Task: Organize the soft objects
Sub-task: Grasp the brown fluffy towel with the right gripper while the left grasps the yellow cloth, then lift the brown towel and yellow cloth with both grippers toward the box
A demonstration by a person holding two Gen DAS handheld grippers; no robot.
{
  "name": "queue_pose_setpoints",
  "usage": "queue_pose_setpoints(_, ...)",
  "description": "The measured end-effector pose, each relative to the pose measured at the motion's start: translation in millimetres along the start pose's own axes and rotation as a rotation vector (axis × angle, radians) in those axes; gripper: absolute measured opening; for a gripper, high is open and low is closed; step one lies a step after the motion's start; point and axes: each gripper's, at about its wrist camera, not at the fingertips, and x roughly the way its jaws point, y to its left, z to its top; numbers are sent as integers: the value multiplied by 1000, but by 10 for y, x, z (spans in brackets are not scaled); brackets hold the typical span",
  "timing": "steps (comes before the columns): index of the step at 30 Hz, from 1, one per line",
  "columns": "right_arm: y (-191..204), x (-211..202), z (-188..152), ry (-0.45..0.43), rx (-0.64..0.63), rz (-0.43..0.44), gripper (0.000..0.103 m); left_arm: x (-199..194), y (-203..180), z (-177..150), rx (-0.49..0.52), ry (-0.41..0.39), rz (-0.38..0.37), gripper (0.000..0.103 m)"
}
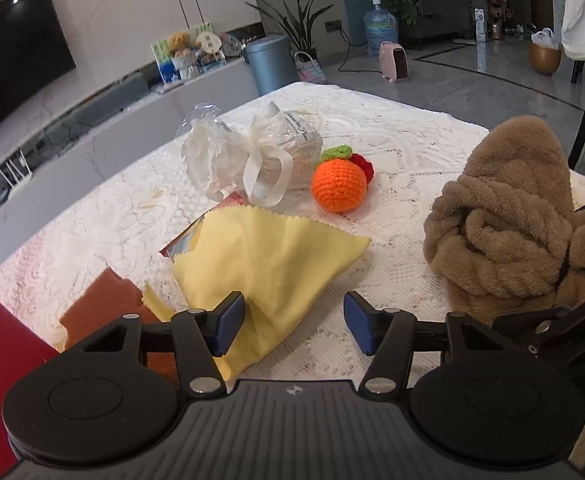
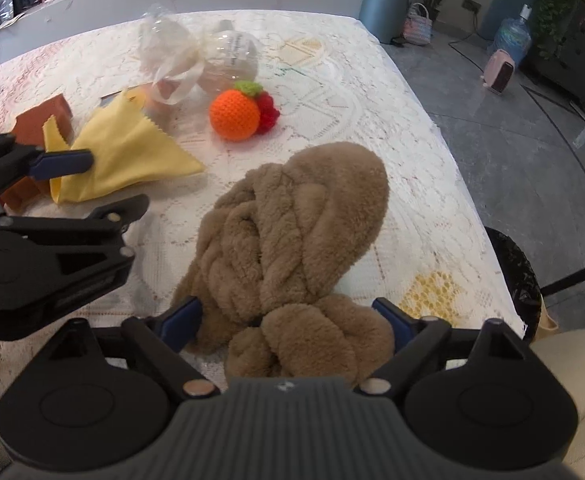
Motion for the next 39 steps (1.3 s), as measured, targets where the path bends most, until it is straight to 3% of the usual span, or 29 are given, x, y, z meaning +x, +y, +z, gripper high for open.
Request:
queue_pose_setpoints(4,15,-34,-14,-16,-1,5,81,14,-38,-35,37,-19,71,46)
queue_pose_setpoints(6,1,-57,-33,-22,4,22,75,31,-26,-40,35,-4,67,19)
queue_pose_setpoints(9,-7,-80,-51,-30,8,38,74,25,37,-43,-11,15,53,2)
queue_pose_setpoints(14,-5,-85,-50,-29,10,38,74,-92,184,-12,-120,-5,-34,2)
queue_pose_setpoints(17,-17,-95,-67,-41,18,52,71,-118,241,11,-157,9,-151,2)
queue_pose_setpoints(22,-117,-159,-91,-90,60,138,55,-146,294,30,-231,5,-294,2)
queue_pose_setpoints(29,-131,-218,-87,-135,59,169,46,-109,345,29,-266,15,-307,2)
queue_pose_setpoints(34,-222,-388,-128,-256,88,264,44,-149,417,23,-295,-3,-325,2)
queue_pose_setpoints(39,-336,-519,-184,-337,144,279,44,-184,458,41,-317,-21,-354,2)
